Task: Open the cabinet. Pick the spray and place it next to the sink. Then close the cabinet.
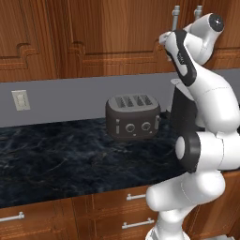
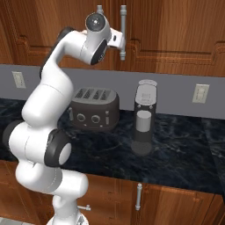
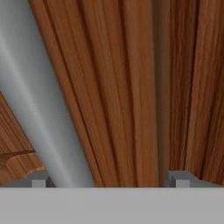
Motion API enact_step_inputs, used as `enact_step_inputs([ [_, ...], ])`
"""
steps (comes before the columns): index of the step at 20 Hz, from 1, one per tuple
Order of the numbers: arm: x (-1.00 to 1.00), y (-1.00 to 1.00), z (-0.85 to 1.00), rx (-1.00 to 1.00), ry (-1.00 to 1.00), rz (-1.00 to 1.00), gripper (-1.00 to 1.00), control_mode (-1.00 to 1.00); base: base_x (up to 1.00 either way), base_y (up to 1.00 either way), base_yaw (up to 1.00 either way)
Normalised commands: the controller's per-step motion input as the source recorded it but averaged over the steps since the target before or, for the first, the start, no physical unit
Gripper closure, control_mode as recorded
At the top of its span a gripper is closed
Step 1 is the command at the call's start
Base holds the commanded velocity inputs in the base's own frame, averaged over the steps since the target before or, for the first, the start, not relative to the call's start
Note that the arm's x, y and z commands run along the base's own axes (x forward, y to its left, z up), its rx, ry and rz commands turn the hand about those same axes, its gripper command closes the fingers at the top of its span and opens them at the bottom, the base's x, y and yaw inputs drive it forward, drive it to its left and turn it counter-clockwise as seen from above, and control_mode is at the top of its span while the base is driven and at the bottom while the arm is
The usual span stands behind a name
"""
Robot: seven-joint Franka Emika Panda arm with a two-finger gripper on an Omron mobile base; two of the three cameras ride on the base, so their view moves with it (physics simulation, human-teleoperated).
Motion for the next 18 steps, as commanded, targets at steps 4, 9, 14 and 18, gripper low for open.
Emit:
enact_step_inputs([
  [4,0.48,0.0,-0.27,0.0,-0.13,0.0,-1.0,-1.0,0.0,0.0,0.0],
  [9,0.65,0.08,-0.24,0.0,-0.04,0.0,-1.0,-1.0,0.0,0.0,0.0],
  [14,0.29,0.13,-0.02,0.0,0.0,0.0,-1.0,-1.0,0.0,0.0,0.0],
  [18,0.0,0.0,0.0,0.0,0.0,0.0,-1.0,-1.0,0.0,0.0,0.0],
])
